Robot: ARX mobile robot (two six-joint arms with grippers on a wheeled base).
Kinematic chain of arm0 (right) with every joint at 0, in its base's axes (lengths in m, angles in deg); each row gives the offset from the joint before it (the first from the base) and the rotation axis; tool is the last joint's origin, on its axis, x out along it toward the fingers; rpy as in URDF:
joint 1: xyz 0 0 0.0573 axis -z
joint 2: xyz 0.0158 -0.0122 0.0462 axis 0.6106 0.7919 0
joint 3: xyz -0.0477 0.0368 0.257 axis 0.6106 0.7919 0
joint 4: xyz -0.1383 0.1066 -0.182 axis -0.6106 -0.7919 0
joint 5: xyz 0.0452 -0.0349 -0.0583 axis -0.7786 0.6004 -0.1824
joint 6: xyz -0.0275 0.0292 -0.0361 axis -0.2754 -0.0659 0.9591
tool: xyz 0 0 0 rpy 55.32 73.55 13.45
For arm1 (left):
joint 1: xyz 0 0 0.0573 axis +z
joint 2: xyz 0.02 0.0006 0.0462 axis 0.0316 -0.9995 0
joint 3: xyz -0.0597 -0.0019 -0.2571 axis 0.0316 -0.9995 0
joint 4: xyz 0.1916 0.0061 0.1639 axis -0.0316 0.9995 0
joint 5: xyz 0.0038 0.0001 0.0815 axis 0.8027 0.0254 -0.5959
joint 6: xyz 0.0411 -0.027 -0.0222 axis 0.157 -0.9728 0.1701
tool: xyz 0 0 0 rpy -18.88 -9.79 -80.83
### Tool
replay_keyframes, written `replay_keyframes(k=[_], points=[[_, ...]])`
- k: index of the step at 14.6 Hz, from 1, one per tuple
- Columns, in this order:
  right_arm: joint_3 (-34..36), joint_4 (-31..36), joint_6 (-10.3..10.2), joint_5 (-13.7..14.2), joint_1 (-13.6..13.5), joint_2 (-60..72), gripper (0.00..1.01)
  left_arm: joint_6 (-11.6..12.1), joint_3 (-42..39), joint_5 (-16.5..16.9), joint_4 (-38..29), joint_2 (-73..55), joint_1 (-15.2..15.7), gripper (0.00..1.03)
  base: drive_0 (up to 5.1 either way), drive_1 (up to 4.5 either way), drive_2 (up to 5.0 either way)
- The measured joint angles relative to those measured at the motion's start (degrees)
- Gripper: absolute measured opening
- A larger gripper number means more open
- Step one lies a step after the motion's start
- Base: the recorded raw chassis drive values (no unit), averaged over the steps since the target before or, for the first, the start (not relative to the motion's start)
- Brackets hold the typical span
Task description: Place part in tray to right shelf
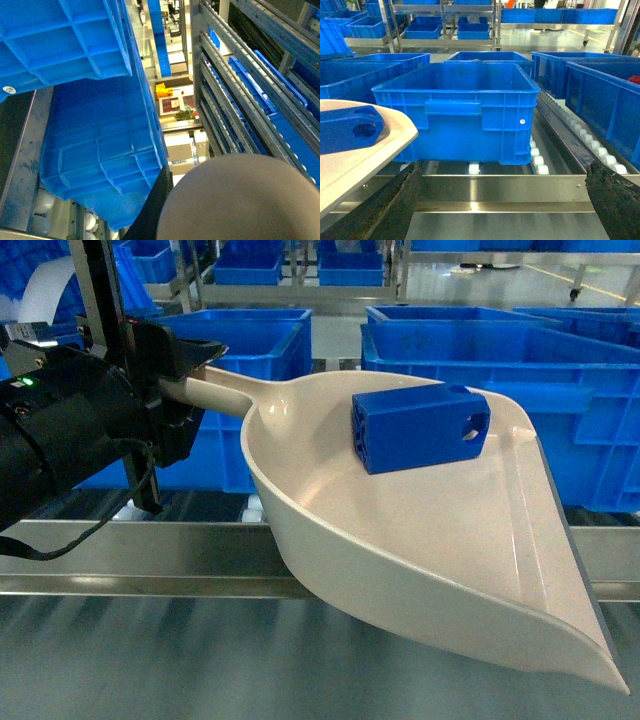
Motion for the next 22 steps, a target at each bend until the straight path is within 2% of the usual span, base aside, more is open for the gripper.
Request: replay_keyframes(k=[22], points=[[0.0, 0.0, -0.02, 0.0, 0.0, 0.0, 0.98, 0.0, 0.0, 0.0, 0.0, 0.0, 0.0, 0.12, 0.0, 0.0, 0.0]])
